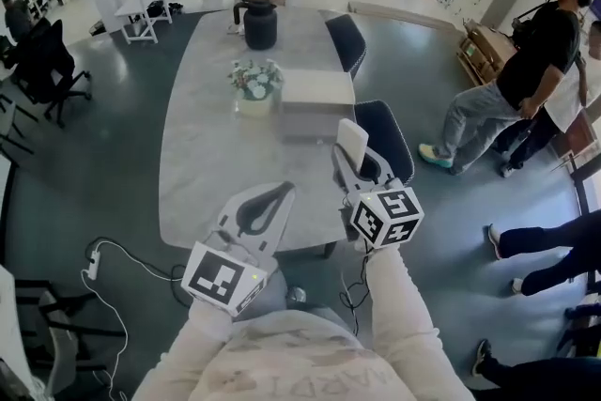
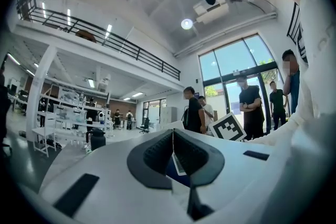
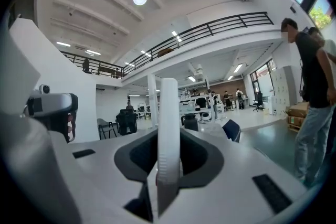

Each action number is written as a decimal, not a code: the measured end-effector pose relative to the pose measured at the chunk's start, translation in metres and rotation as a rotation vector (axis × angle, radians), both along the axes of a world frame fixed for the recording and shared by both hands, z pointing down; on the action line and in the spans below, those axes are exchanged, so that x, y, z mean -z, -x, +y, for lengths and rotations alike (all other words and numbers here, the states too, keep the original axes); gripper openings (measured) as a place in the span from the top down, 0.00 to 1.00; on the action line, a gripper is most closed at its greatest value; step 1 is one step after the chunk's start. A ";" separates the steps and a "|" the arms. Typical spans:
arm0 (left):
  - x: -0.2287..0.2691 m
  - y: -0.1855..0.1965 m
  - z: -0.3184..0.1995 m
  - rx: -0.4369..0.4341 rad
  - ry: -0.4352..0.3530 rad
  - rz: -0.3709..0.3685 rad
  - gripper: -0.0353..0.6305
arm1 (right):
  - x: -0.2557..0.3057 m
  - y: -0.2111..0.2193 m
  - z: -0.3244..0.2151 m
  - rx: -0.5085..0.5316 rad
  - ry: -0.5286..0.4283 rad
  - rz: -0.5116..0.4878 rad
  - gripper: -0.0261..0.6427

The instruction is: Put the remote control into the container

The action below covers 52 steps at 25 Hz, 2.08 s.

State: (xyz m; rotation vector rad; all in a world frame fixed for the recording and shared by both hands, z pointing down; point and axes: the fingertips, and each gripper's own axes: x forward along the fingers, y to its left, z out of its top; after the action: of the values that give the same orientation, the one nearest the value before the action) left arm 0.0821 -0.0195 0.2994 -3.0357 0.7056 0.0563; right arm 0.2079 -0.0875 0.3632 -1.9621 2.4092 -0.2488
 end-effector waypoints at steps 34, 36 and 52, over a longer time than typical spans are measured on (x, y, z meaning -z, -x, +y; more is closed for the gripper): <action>-0.031 -0.030 -0.162 -0.028 0.115 -0.027 0.93 | -0.146 -0.049 -0.225 0.051 0.385 0.325 0.83; -0.035 -0.030 -0.167 -0.025 0.123 -0.030 0.93 | -0.156 -0.049 -0.232 0.065 0.406 0.351 0.83; -0.057 -0.017 -0.205 0.015 0.179 -0.048 0.93 | -0.236 -0.044 -0.270 0.189 0.591 0.569 0.83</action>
State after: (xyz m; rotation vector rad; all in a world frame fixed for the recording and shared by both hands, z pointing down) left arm 0.0991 -0.2247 0.3565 -3.1881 0.7695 -0.0843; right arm 0.2519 -0.3574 0.5989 -2.2649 3.1847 -0.5216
